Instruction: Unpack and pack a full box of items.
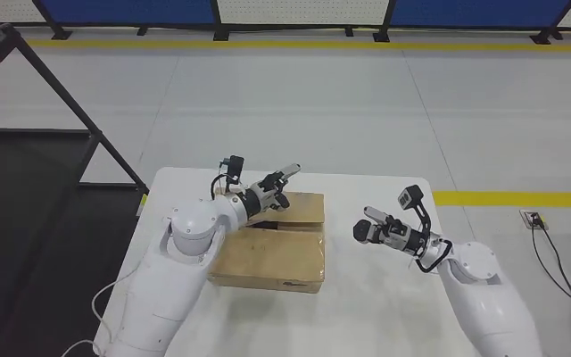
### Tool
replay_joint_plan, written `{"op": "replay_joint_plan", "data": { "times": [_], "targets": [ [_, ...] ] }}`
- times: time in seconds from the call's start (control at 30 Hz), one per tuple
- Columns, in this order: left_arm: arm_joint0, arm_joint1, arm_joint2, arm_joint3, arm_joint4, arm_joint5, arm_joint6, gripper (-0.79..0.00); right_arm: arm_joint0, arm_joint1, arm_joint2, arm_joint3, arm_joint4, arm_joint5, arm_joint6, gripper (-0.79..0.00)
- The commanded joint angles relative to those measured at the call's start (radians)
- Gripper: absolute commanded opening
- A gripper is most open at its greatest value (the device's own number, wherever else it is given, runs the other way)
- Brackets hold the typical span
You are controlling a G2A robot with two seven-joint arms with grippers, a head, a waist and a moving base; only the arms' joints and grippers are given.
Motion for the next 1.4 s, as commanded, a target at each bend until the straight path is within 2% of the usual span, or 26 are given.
{"op": "replay_joint_plan", "data": {
  "times": [0.0,0.3,0.53,0.63,0.73,0.93,1.03,1.13,1.37],
  "targets": [
    [0.008,0.001,0.006,-0.009,0.002,0.0,-0.002,0.0,-0.003,0.001,0.0,-0.002,0.002,-0.003,0.001,0.0],
    [0.046,0.001,0.037,-0.073,0.008,-0.002,0.007,0.0,-0.02,0.005,0.0,-0.019,0.005,-0.005,-0.004,0.0],
    [0.052,-0.004,0.068,-0.069,0.017,-0.015,0.035,0.0,-0.034,0.009,0.0,-0.034,0.004,-0.006,-0.008,0.0],
    [0.064,-0.005,0.069,-0.089,0.02,-0.059,0.06,0.0,-0.04,0.011,0.003,-0.036,0.006,-0.007,-0.009,0.0],
    [0.089,-0.001,0.038,-0.134,-0.008,-0.085,0.069,0.0,-0.042,0.012,0.003,-0.036,0.007,-0.009,-0.008,0.0],
    [0.132,0.016,-0.092,-0.213,-0.084,-0.065,0.078,0.0,-0.034,0.014,0.002,-0.021,0.017,-0.013,-0.001,0.0],
    [0.115,0.022,-0.128,-0.183,-0.081,-0.047,0.094,0.0,-0.022,0.013,-0.004,-0.01,0.02,-0.013,0.003,0.0],
    [0.073,0.023,-0.128,-0.113,-0.082,-0.03,0.087,0.0,-0.01,0.013,-0.008,0.005,0.024,-0.016,0.007,0.0],
    [-0.045,0.004,-0.022,0.058,-0.069,-0.045,0.072,0.0,0.009,0.012,-0.014,0.039,0.035,-0.019,0.009,0.0]
  ]
}}
